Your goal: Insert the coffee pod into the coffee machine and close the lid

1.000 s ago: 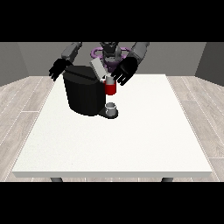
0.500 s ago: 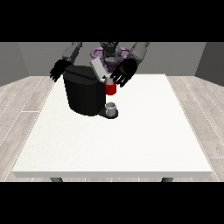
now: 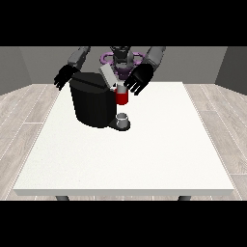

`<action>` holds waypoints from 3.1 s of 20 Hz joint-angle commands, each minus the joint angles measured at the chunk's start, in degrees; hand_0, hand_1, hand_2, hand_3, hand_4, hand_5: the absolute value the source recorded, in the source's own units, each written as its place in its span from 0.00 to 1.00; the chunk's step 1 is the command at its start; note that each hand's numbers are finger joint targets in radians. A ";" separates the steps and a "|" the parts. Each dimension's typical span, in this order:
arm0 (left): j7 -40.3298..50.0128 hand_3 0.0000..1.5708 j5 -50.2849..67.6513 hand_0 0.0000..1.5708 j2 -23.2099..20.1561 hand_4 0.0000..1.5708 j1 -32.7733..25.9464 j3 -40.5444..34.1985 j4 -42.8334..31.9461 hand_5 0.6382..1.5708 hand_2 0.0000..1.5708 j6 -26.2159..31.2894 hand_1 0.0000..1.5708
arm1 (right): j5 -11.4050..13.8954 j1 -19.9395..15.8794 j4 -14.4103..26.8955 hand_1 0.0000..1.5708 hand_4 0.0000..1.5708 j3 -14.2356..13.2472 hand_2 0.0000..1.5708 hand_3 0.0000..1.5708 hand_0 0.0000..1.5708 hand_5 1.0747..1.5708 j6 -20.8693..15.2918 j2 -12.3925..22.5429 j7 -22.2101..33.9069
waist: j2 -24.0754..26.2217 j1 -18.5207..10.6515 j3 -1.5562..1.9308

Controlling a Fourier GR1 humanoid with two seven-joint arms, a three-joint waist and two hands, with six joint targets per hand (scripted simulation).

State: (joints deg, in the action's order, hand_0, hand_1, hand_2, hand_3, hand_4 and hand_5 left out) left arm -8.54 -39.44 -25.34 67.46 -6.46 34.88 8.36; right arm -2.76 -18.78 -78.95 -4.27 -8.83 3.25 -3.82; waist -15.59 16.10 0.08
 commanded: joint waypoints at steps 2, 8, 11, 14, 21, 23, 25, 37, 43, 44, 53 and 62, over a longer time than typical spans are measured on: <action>-2.03 0.55 -1.43 0.58 0.11 0.23 -1.51 1.33 0.04 1.00 0.65 -0.04 0.58 | 0.60 0.76 0.80 0.00 0.29 -0.05 0.00 0.00 0.00 1.00 -0.46 -0.35 -2.73 | -0.94 -0.87 -0.07; -2.41 0.00 -3.04 0.00 -2.52 0.00 -0.03 2.75 0.04 1.00 0.00 4.57 0.00 | -0.32 -0.87 1.83 0.00 0.26 -1.11 0.00 0.00 0.00 1.00 -0.31 0.01 -2.47 | -0.70 -1.57 -0.06; -1.37 0.00 -4.27 0.00 -1.47 0.00 -0.59 2.78 -0.50 1.00 0.00 1.52 0.00 | 0.82 1.49 0.19 0.00 0.28 1.39 0.00 0.00 0.00 1.00 -0.80 -1.80 -2.25 | -0.53 0.73 -0.07; -1.39 0.00 -4.32 0.00 1.73 0.00 -2.21 3.80 1.04 1.00 0.00 1.79 0.00 | 0.94 1.61 2.78 0.00 0.23 0.12 0.00 0.00 0.00 1.00 -0.40 0.01 -1.53 | 2.43 -1.68 -0.07; -0.31 0.00 -4.06 0.00 2.15 0.00 -3.40 3.79 2.02 1.00 0.00 5.50 0.00 | -0.77 2.26 5.52 0.00 0.27 -2.57 0.00 0.00 0.00 1.00 -0.50 0.79 -2.00 | 6.31 -4.37 -0.07; 1.87 0.00 -5.09 0.00 5.17 0.00 -4.47 4.26 3.05 1.00 0.00 1.43 0.00 | -0.44 2.40 5.44 0.00 0.26 -2.18 0.00 0.00 0.00 1.00 -0.89 0.63 -1.13 | 7.26 -4.05 -0.07; -1.89 0.00 -1.85 0.00 0.89 0.00 -5.31 0.96 1.29 1.00 0.00 5.60 0.00 | 0.72 4.21 2.97 0.00 0.25 -0.47 0.00 0.00 0.00 1.00 -2.54 -0.96 -0.12 | 8.30 -4.34 -0.10; -4.17 0.00 17.48 0.00 16.91 0.00 -20.99 -12.08 3.79 1.00 0.00 4.97 0.00 | -2.39 13.56 5.46 0.00 0.25 -4.24 0.00 0.00 0.00 1.00 -1.04 0.16 -1.18 | 24.06 -13.82 -0.14; -5.82 0.00 21.93 0.00 19.99 0.09 -28.56 -14.33 5.27 1.00 0.00 5.05 0.00 | -0.48 13.65 2.10 0.00 0.23 -2.45 0.00 0.00 0.00 1.00 0.86 3.13 0.02 | 27.44 -16.60 -0.13; -3.27 0.00 22.68 0.00 19.66 0.14 -28.21 -14.36 5.46 1.00 0.00 6.97 0.00 | 0.27 13.43 1.95 0.00 0.25 -2.13 0.00 0.00 0.00 1.00 1.28 4.37 1.15 | 29.40 -17.86 -0.11; -4.41 0.00 27.01 0.00 23.46 0.00 -36.05 -14.48 9.51 1.00 0.00 7.48 0.00 | -3.59 8.90 -4.62 0.00 0.00 -0.99 0.00 0.00 0.00 1.00 8.28 6.89 5.23 | 30.39 -20.35 -0.07; -1.21 0.00 31.30 0.00 25.23 0.13 -42.15 -9.67 18.96 1.00 0.00 8.83 0.00 | -0.29 3.27 -3.83 0.00 0.15 1.58 0.00 0.00 0.00 1.00 10.33 8.51 7.68 | 27.78 -24.19 -0.07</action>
State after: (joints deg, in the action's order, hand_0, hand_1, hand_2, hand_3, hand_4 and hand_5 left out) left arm -11.67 -9.83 -1.67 27.30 -19.07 49.93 17.73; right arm -3.90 -12.02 -83.51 -2.83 0.62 10.48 2.04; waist 12.88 -6.53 0.01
